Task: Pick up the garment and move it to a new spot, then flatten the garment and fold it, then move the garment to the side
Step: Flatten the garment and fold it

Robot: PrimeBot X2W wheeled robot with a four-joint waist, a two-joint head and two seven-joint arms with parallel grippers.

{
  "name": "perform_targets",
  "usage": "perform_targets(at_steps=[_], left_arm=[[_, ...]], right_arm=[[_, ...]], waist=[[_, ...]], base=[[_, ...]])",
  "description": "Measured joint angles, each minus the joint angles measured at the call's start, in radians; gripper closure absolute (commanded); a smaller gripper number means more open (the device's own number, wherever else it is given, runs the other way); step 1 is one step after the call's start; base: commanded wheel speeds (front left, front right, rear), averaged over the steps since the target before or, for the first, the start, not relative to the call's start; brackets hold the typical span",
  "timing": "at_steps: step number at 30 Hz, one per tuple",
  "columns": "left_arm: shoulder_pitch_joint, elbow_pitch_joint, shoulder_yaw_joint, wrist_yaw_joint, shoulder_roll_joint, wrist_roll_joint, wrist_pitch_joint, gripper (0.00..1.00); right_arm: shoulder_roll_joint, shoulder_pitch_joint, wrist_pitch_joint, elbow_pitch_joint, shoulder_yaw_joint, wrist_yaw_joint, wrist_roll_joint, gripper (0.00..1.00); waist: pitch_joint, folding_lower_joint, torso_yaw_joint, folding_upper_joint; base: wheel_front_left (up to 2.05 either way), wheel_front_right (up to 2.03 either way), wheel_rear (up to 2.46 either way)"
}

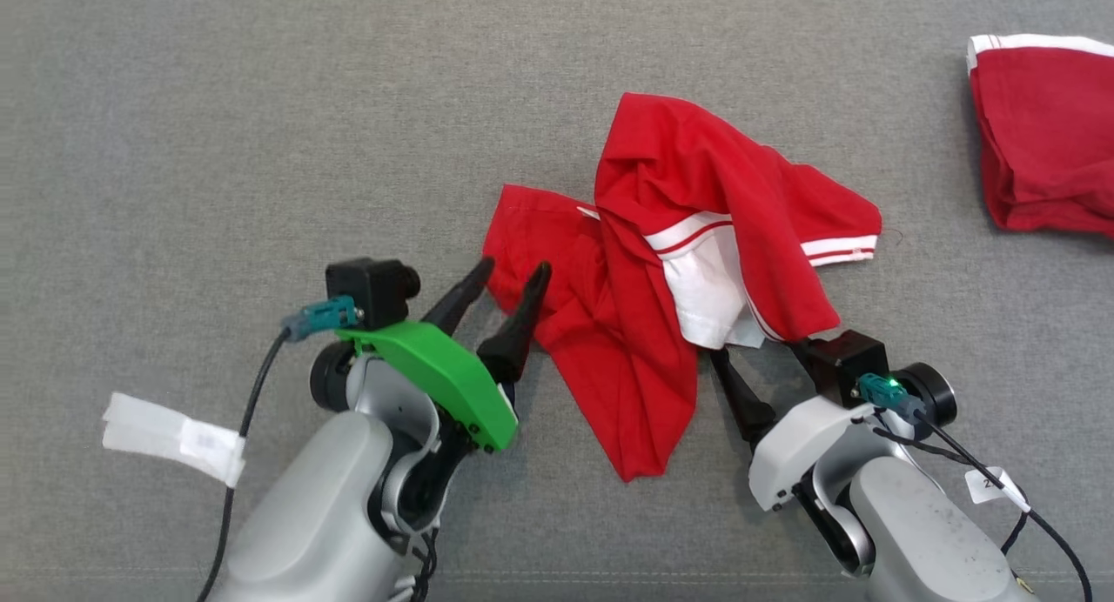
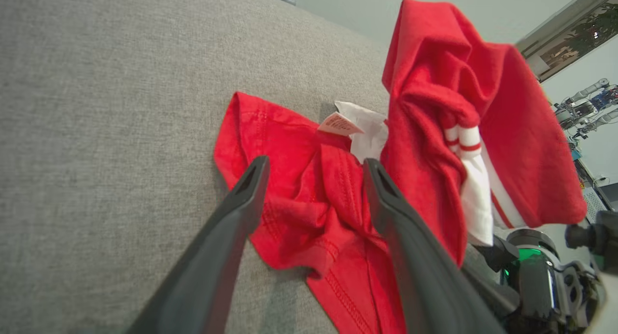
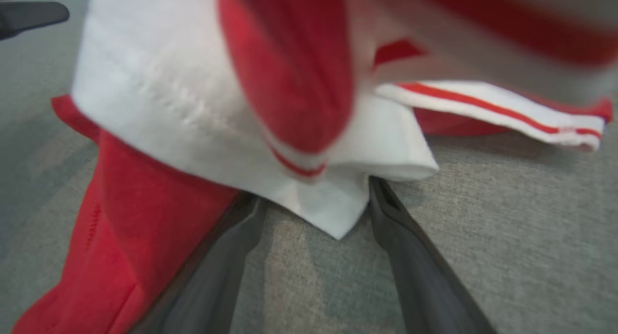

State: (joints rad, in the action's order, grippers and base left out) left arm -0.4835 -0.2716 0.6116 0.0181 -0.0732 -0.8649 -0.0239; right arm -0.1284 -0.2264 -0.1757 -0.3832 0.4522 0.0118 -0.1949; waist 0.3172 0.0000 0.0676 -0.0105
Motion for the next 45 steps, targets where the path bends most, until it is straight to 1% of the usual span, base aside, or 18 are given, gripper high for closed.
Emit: perform_targets(at_steps=[3, 4, 5, 6, 7, 8, 10, 12, 13, 16, 18, 20, 25, 30, 33, 37, 40, 45], left_arm=[[0.065, 0.011, 0.018, -0.005, -0.005, 0.0, 0.017, 0.0], [0.08, 0.019, 0.026, -0.014, -0.006, 0.0, 0.018, 0.0], [0.092, 0.025, 0.036, -0.024, -0.006, 0.0, 0.018, 0.0], [0.102, 0.032, 0.044, -0.029, -0.006, -0.001, 0.018, 0.0], [0.11, 0.042, 0.057, -0.038, -0.006, -0.001, 0.017, 0.0], [0.118, 0.053, 0.071, -0.05, -0.005, -0.004, 0.017, 0.0], [0.137, 0.056, 0.09, -0.055, -0.006, -0.007, 0.016, 0.0], [0.156, 0.057, 0.097, -0.056, -0.008, -0.003, 0.018, 0.0], [0.165, 0.06, 0.099, -0.056, -0.008, -0.003, 0.023, 0.0], [0.168, 0.071, 0.094, -0.056, -0.009, -0.003, 0.035, 0.0], [0.171, 0.078, 0.089, -0.056, -0.01, -0.003, 0.042, 0.0], [0.172, 0.08, 0.086, -0.056, -0.011, -0.002, 0.044, 0.0], [0.179, 0.085, 0.073, -0.053, -0.007, -0.003, 0.066, 0.0], [0.187, 0.084, 0.089, -0.053, -0.002, -0.006, 0.07, 0.0], [0.205, 0.081, 0.104, -0.053, 0.003, -0.021, 0.07, 0.0], [0.214, 0.057, 0.125, -0.063, 0.01, -0.043, 0.07, 0.0], [0.222, 0.045, 0.141, -0.072, 0.016, -0.055, 0.07, 0.0], [0.227, 0.028, 0.172, -0.09, 0.02, -0.058, 0.071, 0.0]], right_arm=[[0.001, -0.002, -0.001, -0.013, 0.0, 0.006, 0.0, 0.0], [0.001, -0.002, -0.002, -0.018, 0.0, 0.009, -0.001, 0.09], [0.002, -0.002, -0.006, -0.023, 0.0, 0.01, -0.004, 0.4], [0.002, -0.002, -0.006, -0.027, 0.0, 0.012, -0.011, 0.59], [0.002, -0.001, -0.005, -0.029, 0.0, 0.014, -0.018, 0.86], [0.003, -0.001, -0.006, -0.03, -0.001, 0.015, -0.026, 1.0], [0.005, -0.001, -0.005, -0.035, 0.01, 0.034, -0.034, 1.0], [0.011, -0.001, -0.005, -0.034, 0.018, 0.044, -0.04, 1.0], [0.009, -0.001, 0.0, -0.022, 0.026, 0.059, -0.045, 1.0], [0.002, 0.0, 0.026, 0.035, 0.052, 0.093, -0.065, 1.0], [-0.004, -0.001, 0.053, 0.093, 0.072, 0.104, -0.081, 1.0], [-0.034, -0.007, 0.088, 0.159, 0.083, 0.112, -0.084, 1.0], [-0.147, -0.094, 0.184, 0.354, 0.064, 0.113, -0.117, 1.0], [-0.224, -0.206, 0.307, 0.541, -0.005, 0.113, -0.211, 1.0], [-0.267, -0.268, 0.405, 0.608, -0.07, 0.113, -0.297, 1.0], [-0.355, -0.322, 0.54, 0.626, -0.193, 0.113, -0.386, 1.0], [-0.406, -0.358, 0.617, 0.618, -0.275, 0.111, -0.446, 1.0], [-0.457, -0.396, 0.726, 0.617, -0.333, 0.101, -0.522, 1.0]], waist=[[-0.009, 0.0, 0.021, 0.0], [-0.013, 0.0, 0.026, 0.0], [-0.018, 0.0, 0.03, 0.0], [-0.023, 0.0, 0.033, 0.0], [-0.027, 0.0, 0.037, 0.0], [-0.029, 0.0, 0.041, 0.0], [-0.035, 0.0, 0.044, 0.0], [-0.039, 0.0, 0.042, 0.0], [-0.042, 0.0, 0.036, 0.0], [-0.047, 0.0, 0.027, 0.0], [-0.05, 0.0, 0.019, 0.0], [-0.055, 0.0, 0.013, 0.0], [-0.074, 0.0, 0.003, 0.0], [-0.095, 0.0, 0.002, 0.0], [-0.106, 0.0, 0.005, 0.0], [-0.113, 0.0, 0.017, 0.0], [-0.119, 0.0, 0.023, 0.0], [-0.114, 0.0, 0.027, 0.0]], base=[[0.0, 0.0, 0.0], [0.0, 0.0, 0.0], [0.0, 0.0, 0.0], [0.0, 0.0, 0.0], [0.0, 0.0, 0.0], [0.0, 0.0, 0.0], [0.0, 0.0, 0.0], [0.0, 0.0, 0.0], [0.0, 0.0, 0.0], [0.0, 0.0, 0.0], [0.0, 0.0, 0.0], [0.0, 0.0, 0.0], [0.0, 0.0, 0.0], [0.0, 0.0, 0.0], [0.0, 0.0, 0.0], [0.0, 0.0, 0.0], [0.0, 0.0, 0.0], [0.0, 0.0, 0.0]])
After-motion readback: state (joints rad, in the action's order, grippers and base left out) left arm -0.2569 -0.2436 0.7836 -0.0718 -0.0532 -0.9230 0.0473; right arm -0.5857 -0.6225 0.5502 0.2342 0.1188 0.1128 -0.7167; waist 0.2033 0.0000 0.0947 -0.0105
